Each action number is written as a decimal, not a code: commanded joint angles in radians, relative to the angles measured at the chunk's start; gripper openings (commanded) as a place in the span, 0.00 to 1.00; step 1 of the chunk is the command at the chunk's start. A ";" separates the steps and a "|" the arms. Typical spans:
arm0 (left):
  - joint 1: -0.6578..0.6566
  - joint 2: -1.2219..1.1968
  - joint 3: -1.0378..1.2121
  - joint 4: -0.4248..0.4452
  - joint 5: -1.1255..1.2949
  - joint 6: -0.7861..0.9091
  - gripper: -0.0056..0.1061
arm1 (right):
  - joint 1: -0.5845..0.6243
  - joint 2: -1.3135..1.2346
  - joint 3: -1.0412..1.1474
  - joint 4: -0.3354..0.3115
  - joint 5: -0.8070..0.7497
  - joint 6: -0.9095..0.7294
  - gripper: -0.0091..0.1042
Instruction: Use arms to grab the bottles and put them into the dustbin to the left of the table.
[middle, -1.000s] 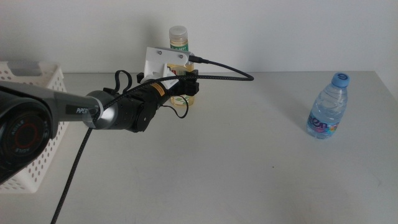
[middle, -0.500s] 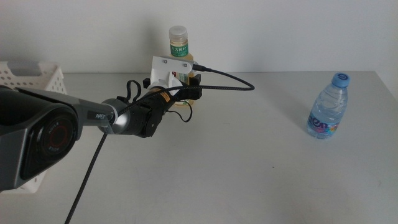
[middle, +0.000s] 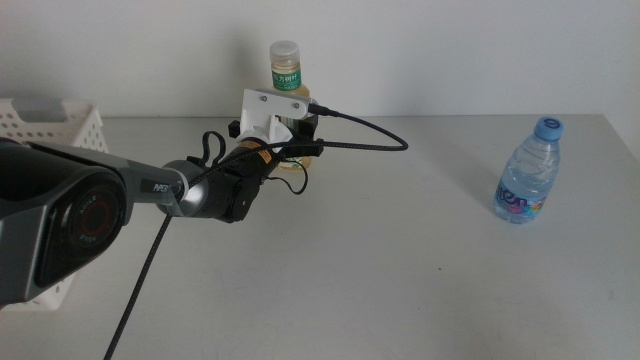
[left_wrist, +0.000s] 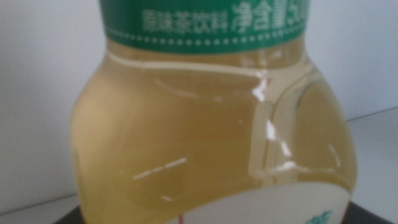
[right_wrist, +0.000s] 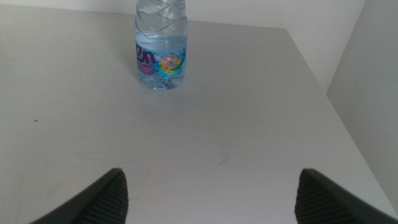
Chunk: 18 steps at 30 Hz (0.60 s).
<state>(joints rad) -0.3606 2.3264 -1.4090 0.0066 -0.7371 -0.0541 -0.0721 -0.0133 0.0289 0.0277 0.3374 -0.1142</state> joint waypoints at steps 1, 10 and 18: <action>0.003 -0.063 -0.029 -0.013 -0.067 -0.004 0.23 | -0.005 -0.021 -0.010 -0.010 -0.067 -0.009 0.74; 0.001 -0.208 0.015 -0.015 0.172 0.015 0.03 | -0.005 -0.021 -0.010 -0.010 -0.067 -0.009 0.74; 0.001 -0.478 0.083 -0.007 0.514 0.015 0.03 | -0.005 -0.021 -0.010 -0.010 -0.067 -0.009 0.74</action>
<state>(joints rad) -0.3597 1.9916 -1.2888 0.0053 -0.1633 -0.0351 -0.0721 -0.0133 0.0289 0.0277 0.3374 -0.1142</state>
